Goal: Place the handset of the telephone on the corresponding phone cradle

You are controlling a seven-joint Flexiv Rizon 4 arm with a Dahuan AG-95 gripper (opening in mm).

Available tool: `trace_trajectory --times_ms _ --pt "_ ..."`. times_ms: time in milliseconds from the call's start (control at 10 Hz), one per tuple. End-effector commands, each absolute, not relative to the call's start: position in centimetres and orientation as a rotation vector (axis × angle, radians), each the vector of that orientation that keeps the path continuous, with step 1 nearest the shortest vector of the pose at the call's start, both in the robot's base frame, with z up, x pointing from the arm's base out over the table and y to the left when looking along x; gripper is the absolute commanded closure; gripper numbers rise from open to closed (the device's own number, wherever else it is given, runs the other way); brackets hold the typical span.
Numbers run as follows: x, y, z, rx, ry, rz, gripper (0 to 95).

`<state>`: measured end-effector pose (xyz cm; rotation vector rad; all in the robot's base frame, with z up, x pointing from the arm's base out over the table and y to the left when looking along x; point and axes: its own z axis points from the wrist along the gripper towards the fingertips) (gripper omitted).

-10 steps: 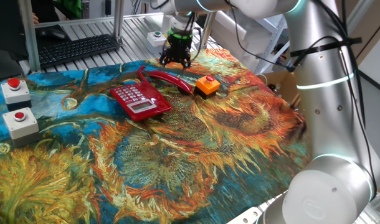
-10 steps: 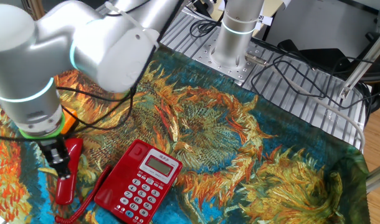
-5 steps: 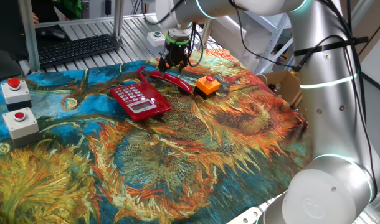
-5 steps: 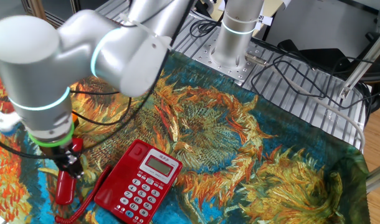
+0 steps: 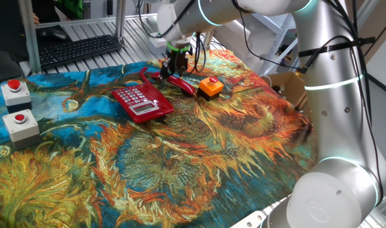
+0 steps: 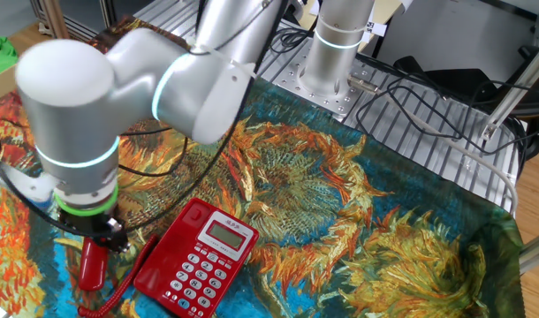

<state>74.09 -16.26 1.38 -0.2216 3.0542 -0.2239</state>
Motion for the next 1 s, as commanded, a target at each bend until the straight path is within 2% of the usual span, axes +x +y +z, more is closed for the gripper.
trace_trajectory --times_ms 100,200,800,1000 --pt "74.1 -16.6 0.9 -0.252 3.068 -0.224 95.0" --pt "74.1 -16.8 0.9 -0.189 3.089 -0.150 95.0" --pt "73.7 -17.1 1.9 -0.147 3.121 -0.222 95.0" --pt "73.5 -17.1 2.7 -0.054 3.134 -0.212 95.0"
